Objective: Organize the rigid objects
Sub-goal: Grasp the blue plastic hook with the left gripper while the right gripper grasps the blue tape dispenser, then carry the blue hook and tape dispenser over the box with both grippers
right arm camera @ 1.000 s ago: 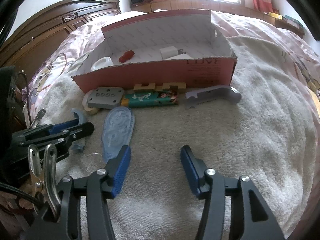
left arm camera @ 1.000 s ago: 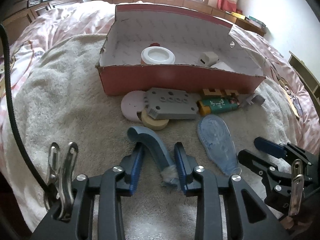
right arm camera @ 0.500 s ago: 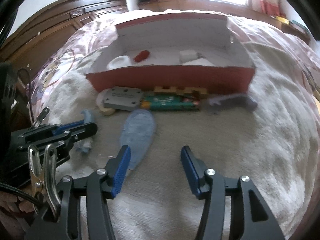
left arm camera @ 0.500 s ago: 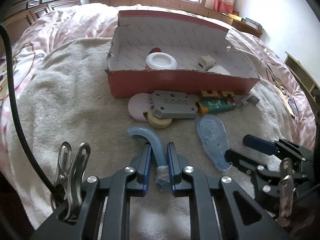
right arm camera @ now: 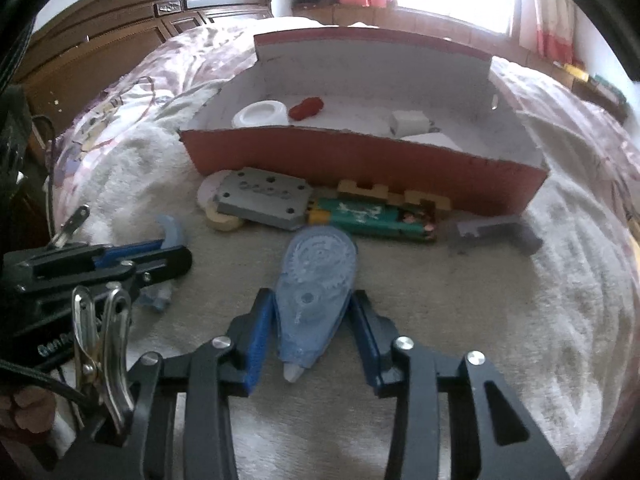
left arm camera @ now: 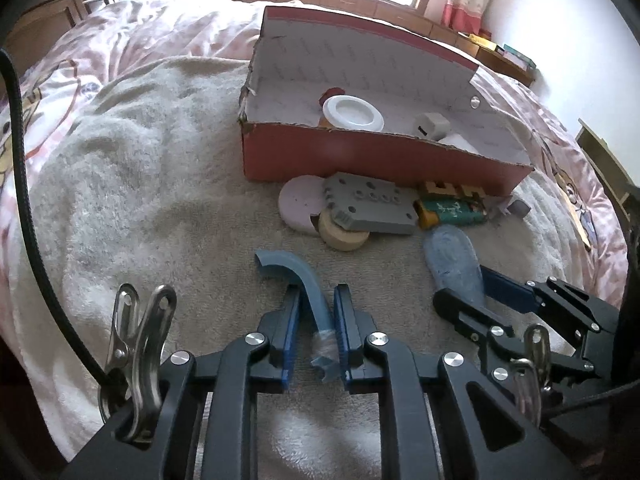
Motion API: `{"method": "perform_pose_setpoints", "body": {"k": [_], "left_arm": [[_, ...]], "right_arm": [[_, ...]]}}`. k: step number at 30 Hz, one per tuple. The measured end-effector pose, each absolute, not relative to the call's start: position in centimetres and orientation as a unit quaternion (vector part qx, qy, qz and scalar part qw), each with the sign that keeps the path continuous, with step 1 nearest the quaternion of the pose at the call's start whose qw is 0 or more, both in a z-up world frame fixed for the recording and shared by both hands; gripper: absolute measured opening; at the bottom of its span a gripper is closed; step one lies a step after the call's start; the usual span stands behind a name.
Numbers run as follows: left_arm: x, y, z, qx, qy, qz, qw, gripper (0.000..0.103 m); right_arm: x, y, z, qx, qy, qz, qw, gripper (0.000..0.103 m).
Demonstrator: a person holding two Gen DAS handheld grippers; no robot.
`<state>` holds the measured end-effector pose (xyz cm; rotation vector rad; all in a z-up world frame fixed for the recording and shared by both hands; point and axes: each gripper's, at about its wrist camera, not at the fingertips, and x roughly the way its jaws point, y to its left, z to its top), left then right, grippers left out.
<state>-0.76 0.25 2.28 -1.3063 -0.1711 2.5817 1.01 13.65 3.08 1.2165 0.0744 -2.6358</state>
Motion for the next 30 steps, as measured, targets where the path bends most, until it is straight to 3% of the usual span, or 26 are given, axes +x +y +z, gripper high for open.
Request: {"method": "perform_pose_setpoints", "body": {"k": [15, 22, 28, 30], "left_arm": [[-0.6, 1.1, 2.2, -0.44, -0.029, 0.891, 0.108, 0.02], [-0.4, 1.7, 2.0, -0.437, -0.016, 0.893, 0.103, 0.028], [-0.2, 1.8, 2.0, -0.429, -0.013, 0.897, 0.103, 0.027], [-0.2, 1.7, 2.0, -0.427, -0.011, 0.899, 0.101, 0.018]], "right_arm": [[1.8, 15.0, 3.1, 0.414, -0.003, -0.902, 0.122, 0.041], [2.1, 14.5, 2.8, 0.409, 0.017, -0.905, 0.117, 0.041], [2.1, 14.5, 2.8, 0.404, 0.014, -0.907, 0.118, 0.041], [2.1, 14.8, 2.8, 0.403, 0.006, -0.907, 0.12, 0.041]]}}
